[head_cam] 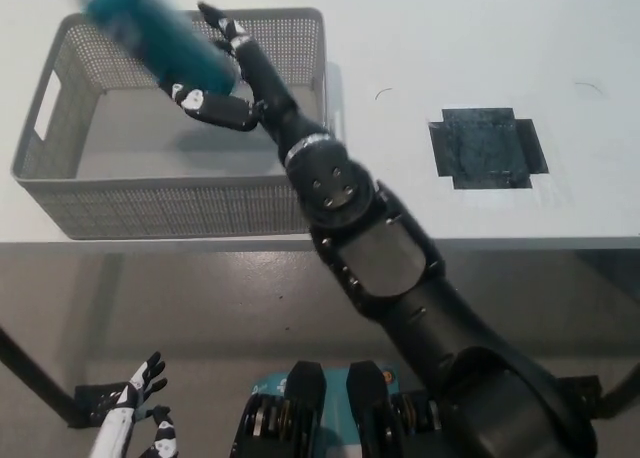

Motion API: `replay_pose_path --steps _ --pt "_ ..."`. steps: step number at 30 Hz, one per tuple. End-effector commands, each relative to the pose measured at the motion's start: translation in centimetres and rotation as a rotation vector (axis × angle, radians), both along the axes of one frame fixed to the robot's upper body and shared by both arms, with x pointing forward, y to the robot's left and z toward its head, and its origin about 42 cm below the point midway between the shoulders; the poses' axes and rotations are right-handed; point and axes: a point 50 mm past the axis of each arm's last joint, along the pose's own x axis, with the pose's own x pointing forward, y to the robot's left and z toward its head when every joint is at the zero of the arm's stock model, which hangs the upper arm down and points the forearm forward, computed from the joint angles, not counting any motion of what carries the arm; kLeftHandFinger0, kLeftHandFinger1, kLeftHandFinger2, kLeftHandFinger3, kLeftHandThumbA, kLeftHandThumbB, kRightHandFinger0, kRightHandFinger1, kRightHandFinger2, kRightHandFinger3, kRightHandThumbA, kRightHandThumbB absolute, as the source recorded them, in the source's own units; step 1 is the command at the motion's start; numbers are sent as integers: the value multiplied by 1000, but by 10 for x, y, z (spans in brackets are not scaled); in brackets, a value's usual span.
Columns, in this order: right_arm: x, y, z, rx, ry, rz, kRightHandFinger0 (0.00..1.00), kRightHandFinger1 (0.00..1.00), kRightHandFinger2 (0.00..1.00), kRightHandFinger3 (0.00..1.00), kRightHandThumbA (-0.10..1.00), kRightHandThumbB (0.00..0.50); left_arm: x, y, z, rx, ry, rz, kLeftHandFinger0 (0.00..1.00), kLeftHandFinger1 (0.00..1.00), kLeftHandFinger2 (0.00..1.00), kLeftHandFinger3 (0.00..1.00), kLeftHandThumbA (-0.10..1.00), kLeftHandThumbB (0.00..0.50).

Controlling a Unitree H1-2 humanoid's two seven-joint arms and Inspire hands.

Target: Use the right hand to pick up an air purifying spray and put it inside a container

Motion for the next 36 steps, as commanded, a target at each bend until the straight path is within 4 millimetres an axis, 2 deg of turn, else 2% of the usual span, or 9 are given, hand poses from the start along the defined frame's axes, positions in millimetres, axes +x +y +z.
replay_pose_path --steps 1,5,8,13,18,23,30,33,36 --pt "-15 10 77 6 -133 170 978 1000 1000 1000 721 500 1 6 10 35 -52 4 787 916 1000 1000 -100 500" --pt "-32 -5 119 20 -258 163 1000 1000 1000 1000 681 500 -1 7 9 26 -47 15 780 924 1000 1000 -100 500" --pt "-56 -36 149 -125 -528 49 1000 1000 1000 1000 967 500 -3 10 8 31 -48 13 779 919 1000 1000 -100 496" --pt "-101 -85 162 -10 -698 44 1000 1000 1000 1000 863 500 -3 13 10 24 -51 24 799 926 1000 1000 -100 489" --pt "-147 -144 130 90 -758 40 1000 1000 1000 1000 780 500 -4 18 10 27 -60 37 792 922 1000 1000 -100 500" --pt "-189 -204 79 169 -826 -66 1000 1000 1000 1000 847 500 -4 19 8 25 -37 43 799 929 1000 1000 -100 500" --pt "-216 -263 -6 132 -595 -196 1000 1000 1000 1000 807 500 -14 20 3 2 -20 65 807 945 1000 1000 -100 400" --pt "-224 -285 -54 89 -474 -243 1000 1000 1000 1000 777 495 -18 23 2 13 -30 61 784 945 1000 1000 182 323" --pt "-229 -300 -92 47 -350 -290 1000 1000 1000 1000 822 500 -15 24 2 2 -43 66 781 944 1000 1000 394 302"
